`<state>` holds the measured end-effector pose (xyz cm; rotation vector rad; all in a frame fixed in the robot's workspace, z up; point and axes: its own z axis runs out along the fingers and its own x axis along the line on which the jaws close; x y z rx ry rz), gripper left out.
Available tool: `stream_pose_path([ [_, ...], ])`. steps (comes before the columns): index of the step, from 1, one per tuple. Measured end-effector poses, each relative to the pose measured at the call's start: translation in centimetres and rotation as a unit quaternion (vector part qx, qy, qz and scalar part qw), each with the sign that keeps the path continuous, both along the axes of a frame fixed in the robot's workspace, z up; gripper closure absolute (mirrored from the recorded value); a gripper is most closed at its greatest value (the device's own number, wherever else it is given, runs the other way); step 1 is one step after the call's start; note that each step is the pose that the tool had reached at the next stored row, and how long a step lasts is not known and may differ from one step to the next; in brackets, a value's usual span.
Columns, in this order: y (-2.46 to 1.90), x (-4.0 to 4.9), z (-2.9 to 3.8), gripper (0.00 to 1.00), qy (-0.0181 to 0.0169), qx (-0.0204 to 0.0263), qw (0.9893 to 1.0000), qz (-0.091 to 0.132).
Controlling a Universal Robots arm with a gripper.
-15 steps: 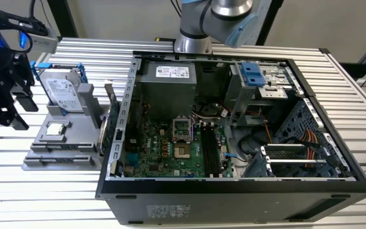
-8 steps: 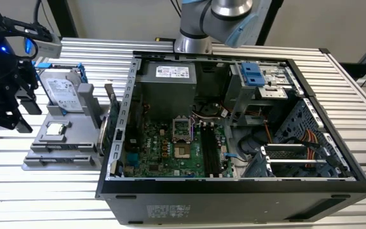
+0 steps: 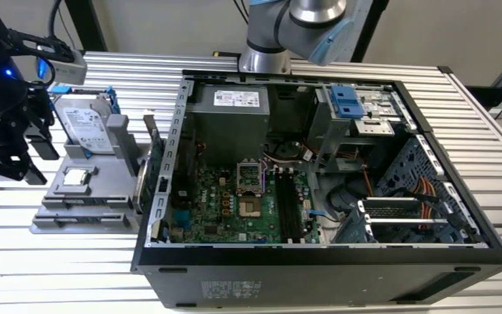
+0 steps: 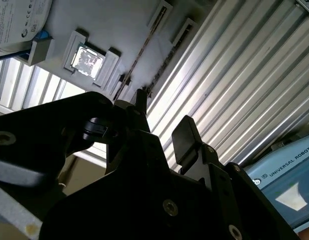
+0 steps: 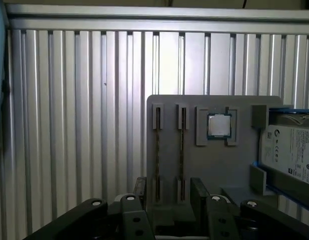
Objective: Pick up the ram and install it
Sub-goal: 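Pick up the ram and move it above insertion slot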
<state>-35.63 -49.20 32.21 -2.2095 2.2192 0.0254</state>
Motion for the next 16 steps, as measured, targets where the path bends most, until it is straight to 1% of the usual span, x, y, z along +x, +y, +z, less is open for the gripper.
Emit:
stream_pose_path([
  [16,0.0,0.0,-0.86,0.0,0.0001,-0.001,1.0,0.0],
])
